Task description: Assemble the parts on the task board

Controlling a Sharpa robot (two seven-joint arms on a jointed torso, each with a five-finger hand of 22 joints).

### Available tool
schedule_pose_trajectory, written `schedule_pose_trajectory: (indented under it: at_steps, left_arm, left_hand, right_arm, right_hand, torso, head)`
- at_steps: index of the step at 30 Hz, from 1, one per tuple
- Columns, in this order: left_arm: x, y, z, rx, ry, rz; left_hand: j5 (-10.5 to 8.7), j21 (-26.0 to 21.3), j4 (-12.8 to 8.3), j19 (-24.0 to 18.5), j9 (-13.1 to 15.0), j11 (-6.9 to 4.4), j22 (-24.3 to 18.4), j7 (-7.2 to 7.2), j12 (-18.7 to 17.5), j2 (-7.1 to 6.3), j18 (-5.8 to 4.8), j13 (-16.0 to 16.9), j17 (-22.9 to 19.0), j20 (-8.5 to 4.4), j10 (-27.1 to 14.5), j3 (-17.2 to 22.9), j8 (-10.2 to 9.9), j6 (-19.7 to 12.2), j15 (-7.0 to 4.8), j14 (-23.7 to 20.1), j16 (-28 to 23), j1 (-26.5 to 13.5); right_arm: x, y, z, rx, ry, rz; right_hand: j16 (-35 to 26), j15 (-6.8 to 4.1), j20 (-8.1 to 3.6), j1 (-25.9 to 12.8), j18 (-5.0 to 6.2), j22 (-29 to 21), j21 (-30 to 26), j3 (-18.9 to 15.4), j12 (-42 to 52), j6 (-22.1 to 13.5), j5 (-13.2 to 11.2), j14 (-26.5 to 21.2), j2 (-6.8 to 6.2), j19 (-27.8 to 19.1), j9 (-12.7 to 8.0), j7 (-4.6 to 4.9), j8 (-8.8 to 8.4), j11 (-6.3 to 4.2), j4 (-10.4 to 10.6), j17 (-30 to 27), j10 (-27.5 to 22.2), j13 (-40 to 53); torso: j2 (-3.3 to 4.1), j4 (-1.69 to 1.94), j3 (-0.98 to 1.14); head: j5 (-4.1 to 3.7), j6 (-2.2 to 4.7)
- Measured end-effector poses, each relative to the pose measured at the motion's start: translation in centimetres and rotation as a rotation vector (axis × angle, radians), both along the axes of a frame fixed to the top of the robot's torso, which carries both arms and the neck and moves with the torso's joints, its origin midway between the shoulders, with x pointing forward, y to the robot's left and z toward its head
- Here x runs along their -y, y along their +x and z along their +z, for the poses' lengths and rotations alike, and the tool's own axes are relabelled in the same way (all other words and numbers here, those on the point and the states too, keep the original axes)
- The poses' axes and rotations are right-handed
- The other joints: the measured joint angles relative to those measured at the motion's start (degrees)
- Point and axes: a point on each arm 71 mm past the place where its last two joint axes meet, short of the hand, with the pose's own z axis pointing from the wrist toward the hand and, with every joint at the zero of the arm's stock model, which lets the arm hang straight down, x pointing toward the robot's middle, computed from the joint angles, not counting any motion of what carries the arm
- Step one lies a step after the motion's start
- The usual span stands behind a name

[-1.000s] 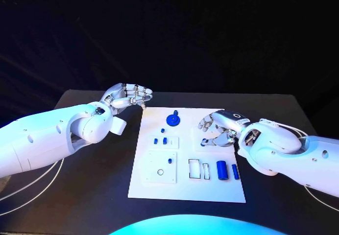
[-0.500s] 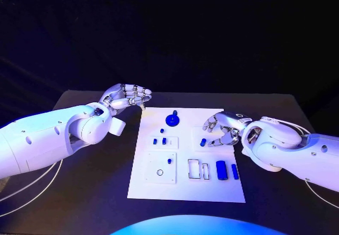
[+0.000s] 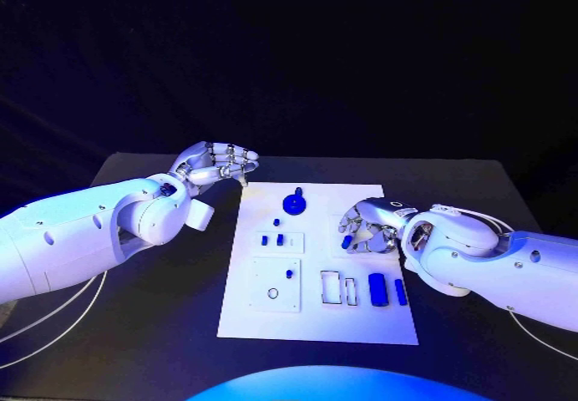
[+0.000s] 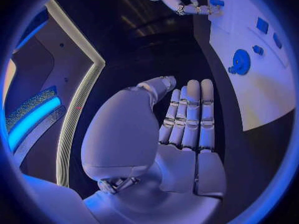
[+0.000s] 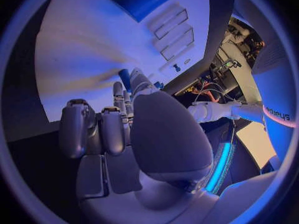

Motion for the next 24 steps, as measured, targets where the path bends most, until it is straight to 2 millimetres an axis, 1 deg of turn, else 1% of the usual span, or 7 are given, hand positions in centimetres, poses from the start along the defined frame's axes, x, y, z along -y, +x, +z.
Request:
schedule_pose_trajectory:
  at_steps: [5,6,8,10,16,21,24]
  left_arm:
    - [-0.03,0.00,-0.01,-0.001,0.000,0.001]
    - [-0.04,0.00,-0.01,-0.001,0.001,0.001]
    - [-0.04,0.01,-0.01,-0.001,0.001,0.001]
    - [-0.04,0.01,-0.01,-0.001,0.001,0.001]
    - [-0.07,0.01,-0.02,-0.002,0.001,0.002]
    - [-0.09,0.01,-0.03,-0.003,0.002,0.002]
    - [-0.10,0.01,-0.04,-0.003,0.002,0.002]
  left_hand:
    - [0.00,0.0,0.0,0.0,0.0,0.00,0.0,0.00,0.0,0.00,0.00,0.0,0.0,0.00,0.0,0.0,0.0,0.0,0.00,0.0,0.0,0.0]
    - [0.00,0.0,0.0,0.0,0.0,0.00,0.0,0.00,0.0,0.00,0.00,0.0,0.0,0.00,0.0,0.0,0.0,0.0,0.00,0.0,0.0,0.0]
    - [0.00,0.0,0.0,0.0,0.0,0.00,0.0,0.00,0.0,0.00,0.00,0.0,0.0,0.00,0.0,0.0,0.0,0.0,0.00,0.0,0.0,0.0]
    - [0.00,0.0,0.0,0.0,0.0,0.00,0.0,0.00,0.0,0.00,0.00,0.0,0.0,0.00,0.0,0.0,0.0,0.0,0.00,0.0,0.0,0.0]
    - [0.00,0.0,0.0,0.0,0.0,0.00,0.0,0.00,0.0,0.00,0.00,0.0,0.0,0.00,0.0,0.0,0.0,0.0,0.00,0.0,0.0,0.0]
    - [0.00,0.0,0.0,0.0,0.0,0.00,0.0,0.00,0.0,0.00,0.00,0.0,0.0,0.00,0.0,0.0,0.0,0.0,0.00,0.0,0.0,0.0]
    - [0.00,0.0,0.0,0.0,0.0,0.00,0.0,0.00,0.0,0.00,0.00,0.0,0.0,0.00,0.0,0.0,0.0,0.0,0.00,0.0,0.0,0.0]
  right_arm:
    - [-0.22,-0.02,-0.11,0.001,-0.001,0.007]
    - [-0.26,-0.03,-0.12,0.002,-0.001,0.009]
    - [-0.31,-0.03,-0.12,0.003,-0.002,0.011]
    - [-0.34,-0.02,-0.11,0.006,-0.003,0.012]
    - [-0.41,0.00,-0.13,0.013,-0.008,0.017]
    - [-0.54,-0.01,-0.16,0.019,-0.014,0.023]
    - [-0.63,0.00,-0.20,0.024,-0.017,0.026]
  right_hand:
    - [0.0,-0.37,-0.10,0.0,0.00,0.0,0.2,3.9,-2.2,0.8,-0.7,0.0,0.00,0.0,-0.2,0.12,-0.39,-0.42,0.0,-0.2,3.1,-0.1]
    - [0.0,-0.54,-0.47,0.0,-0.01,0.0,0.3,5.0,-2.7,1.3,-0.9,-0.1,0.00,0.1,-0.3,0.10,-0.39,-0.56,0.0,-0.3,3.9,-0.1]
    - [0.0,-0.54,-0.47,-0.1,-0.01,0.0,0.5,6.1,-3.2,1.5,-0.9,-0.1,-0.08,0.1,-0.4,0.10,-0.39,-0.60,0.0,-0.3,4.4,-0.1]
    - [0.0,-0.54,-0.47,-0.7,0.00,0.0,0.6,8.0,-4.1,2.0,-0.9,-0.1,-0.71,0.1,-0.4,0.18,-0.39,-0.80,0.0,-0.4,5.3,-0.1]
    - [0.0,-0.75,-0.61,-2.1,0.00,0.0,0.9,12.7,-5.8,4.3,-1.2,0.1,-1.52,-0.1,-0.4,0.21,-0.39,-0.91,-0.2,-0.4,7.0,0.1]
    - [0.0,-0.74,-0.68,-2.7,0.00,0.0,1.3,17.2,-6.6,6.2,-2.4,0.1,-2.12,-0.1,0.0,0.19,0.12,-0.86,-0.7,-0.4,7.9,0.1]
    - [0.0,-0.74,-0.68,-2.9,0.00,0.0,1.6,19.9,-7.1,8.0,-2.5,0.1,-2.00,-0.1,0.6,0.15,1.22,-0.59,-1.7,-0.2,8.5,0.2]
  torso:
    - [0.01,0.00,0.00]
    - [0.00,-0.01,0.00]
    - [0.00,-0.01,0.00]
    - [0.00,-0.02,-0.01]
    - [-0.02,-0.03,0.00]
    - [-0.01,-0.03,0.01]
    - [0.00,-0.03,0.02]
  head:
    - [-0.03,-0.09]
    - [-0.03,-0.10]
    - [-0.03,-0.13]
    - [-0.03,-0.14]
    - [0.01,-0.18]
    - [0.01,-0.20]
    - [0.01,-0.24]
